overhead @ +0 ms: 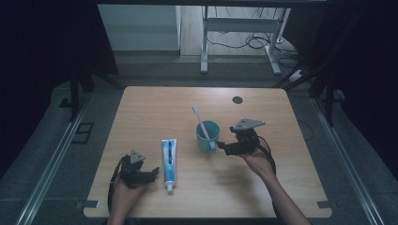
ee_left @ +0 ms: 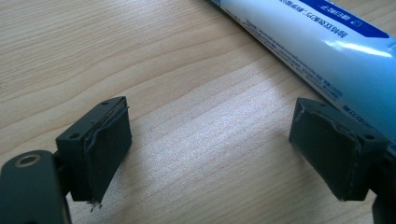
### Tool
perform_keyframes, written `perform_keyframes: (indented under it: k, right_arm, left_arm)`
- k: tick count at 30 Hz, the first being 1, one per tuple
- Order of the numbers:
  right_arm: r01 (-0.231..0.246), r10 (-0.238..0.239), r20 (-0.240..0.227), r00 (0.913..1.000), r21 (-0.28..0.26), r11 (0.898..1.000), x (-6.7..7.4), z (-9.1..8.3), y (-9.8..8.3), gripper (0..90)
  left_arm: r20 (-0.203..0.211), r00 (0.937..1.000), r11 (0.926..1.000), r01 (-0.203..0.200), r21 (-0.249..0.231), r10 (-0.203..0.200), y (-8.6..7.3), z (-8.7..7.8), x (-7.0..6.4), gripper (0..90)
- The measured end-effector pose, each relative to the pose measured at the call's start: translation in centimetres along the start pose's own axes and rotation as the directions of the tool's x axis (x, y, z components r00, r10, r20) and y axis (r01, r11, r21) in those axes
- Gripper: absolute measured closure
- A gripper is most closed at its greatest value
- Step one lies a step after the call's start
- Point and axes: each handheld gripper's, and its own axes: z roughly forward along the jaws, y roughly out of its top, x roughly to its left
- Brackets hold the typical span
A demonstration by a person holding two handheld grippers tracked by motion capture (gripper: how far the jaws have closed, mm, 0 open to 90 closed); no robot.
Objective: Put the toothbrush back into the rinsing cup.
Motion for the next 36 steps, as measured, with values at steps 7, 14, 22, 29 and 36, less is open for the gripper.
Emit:
perform_keyframes:
  k: [7,14,22,29,36]
  right_arm:
    - [-0.004,0.004,0.003,1.0,0.021,1.0,-0.3,-0.7,-1.1,12.8]
    - [-0.004,0.003,0.023,0.9997,0.033,0.999,-0.6,-1.6,-2.3,8.3]
    - [-0.012,0.01,0.041,0.9991,0.053,0.999,-0.9,-2.8,-3.5,2.1]
    - [-0.019,0.015,0.058,0.9982,0.069,0.997,-1.1,-3.6,-4.7,0.0]
    - [-0.039,0.034,0.081,0.9962,0.062,0.997,-1.6,-4.6,-5.9,0.0]
  left_arm:
    - [0.0,1.0,1.0,0.0,0.0,0.0,0.0,0.0,0.0,13.0]
    - [-0.001,1.0,1.0,0.0,0.0,0.0,0.0,0.0,0.0,13.0]
    - [-0.001,1.0,1.0,0.0,0.0,0.0,0.0,0.0,0.0,13.0]
    - [-0.001,1.0,1.0,0.0,0.0,0.0,0.0,0.0,0.0,13.0]
    - [0.0,1.0,1.0,0.0,0.0,0.0,0.0,0.0,0.0,13.0]
